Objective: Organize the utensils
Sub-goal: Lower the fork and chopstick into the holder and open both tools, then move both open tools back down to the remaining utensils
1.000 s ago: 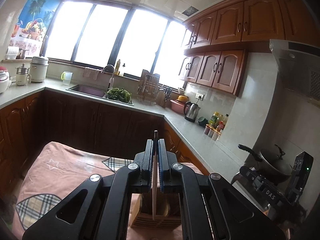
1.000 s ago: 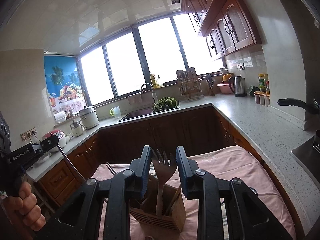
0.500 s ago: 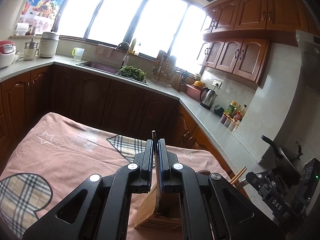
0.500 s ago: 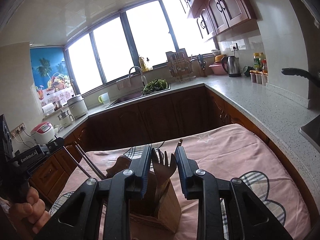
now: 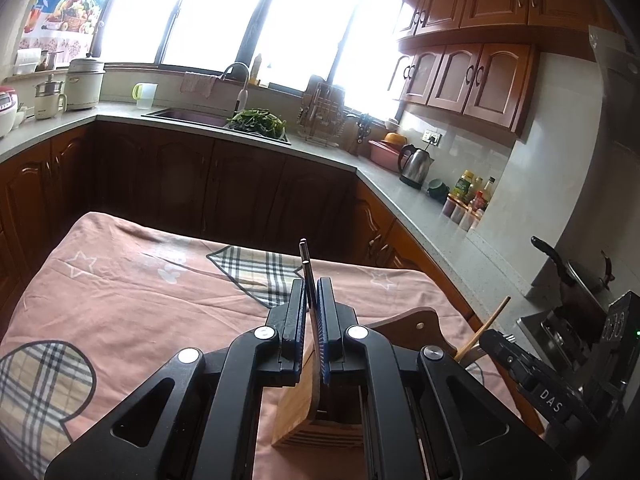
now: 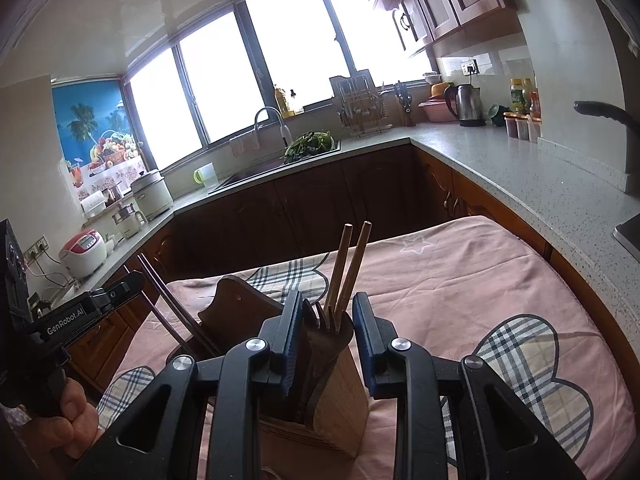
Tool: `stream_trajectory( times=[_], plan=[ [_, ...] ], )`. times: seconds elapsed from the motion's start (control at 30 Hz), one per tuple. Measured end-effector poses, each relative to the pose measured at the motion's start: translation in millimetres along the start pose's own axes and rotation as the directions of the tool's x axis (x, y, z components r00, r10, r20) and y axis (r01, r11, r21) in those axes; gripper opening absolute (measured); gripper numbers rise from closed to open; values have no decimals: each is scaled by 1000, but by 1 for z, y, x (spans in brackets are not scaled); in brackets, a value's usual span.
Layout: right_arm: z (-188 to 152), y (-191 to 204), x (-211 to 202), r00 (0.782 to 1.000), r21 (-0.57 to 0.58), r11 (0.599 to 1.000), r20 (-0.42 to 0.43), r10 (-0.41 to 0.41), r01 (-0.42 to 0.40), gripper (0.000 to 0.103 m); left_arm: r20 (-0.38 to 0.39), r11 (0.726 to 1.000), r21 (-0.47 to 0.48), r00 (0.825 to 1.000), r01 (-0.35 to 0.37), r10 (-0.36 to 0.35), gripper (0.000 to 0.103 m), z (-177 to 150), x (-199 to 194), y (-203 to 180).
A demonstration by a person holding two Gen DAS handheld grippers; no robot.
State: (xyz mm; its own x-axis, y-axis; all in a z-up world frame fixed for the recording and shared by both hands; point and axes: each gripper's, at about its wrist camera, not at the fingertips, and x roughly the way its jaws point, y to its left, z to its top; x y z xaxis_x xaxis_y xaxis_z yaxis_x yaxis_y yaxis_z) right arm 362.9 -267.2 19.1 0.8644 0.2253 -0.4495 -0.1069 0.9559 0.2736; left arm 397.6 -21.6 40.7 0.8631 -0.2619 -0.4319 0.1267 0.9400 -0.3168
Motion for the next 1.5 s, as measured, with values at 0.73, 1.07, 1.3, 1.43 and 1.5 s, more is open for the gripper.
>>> stream_trajectory(
  times=[0.73,1.07,1.3,1.43,1.5],
  plan=[
    [6,-11,-23,998,52,998,50,25,-28,58,-17,999,-39,1000,-7,7,52,-4,-21,14],
    [-10,-19,-69,993,98,992,95,66,-75,92,-55,997,-71,998,-38,34,87,-32,-63,32],
    [-37,-20,-108,994,89,994,86,63,-71,93,-100,997,-51,994,-59,53,87,-64,-94,34],
    [-55,-21,-125,997,89,994,59,52,-58,93,-134,996,-58,989,-62,54,87,-83,-109,38],
    [-65,-22,-133,998,96,994,44,47,-51,93,-150,996,-69,987,-61,50,87,-92,-115,40]
  ],
)
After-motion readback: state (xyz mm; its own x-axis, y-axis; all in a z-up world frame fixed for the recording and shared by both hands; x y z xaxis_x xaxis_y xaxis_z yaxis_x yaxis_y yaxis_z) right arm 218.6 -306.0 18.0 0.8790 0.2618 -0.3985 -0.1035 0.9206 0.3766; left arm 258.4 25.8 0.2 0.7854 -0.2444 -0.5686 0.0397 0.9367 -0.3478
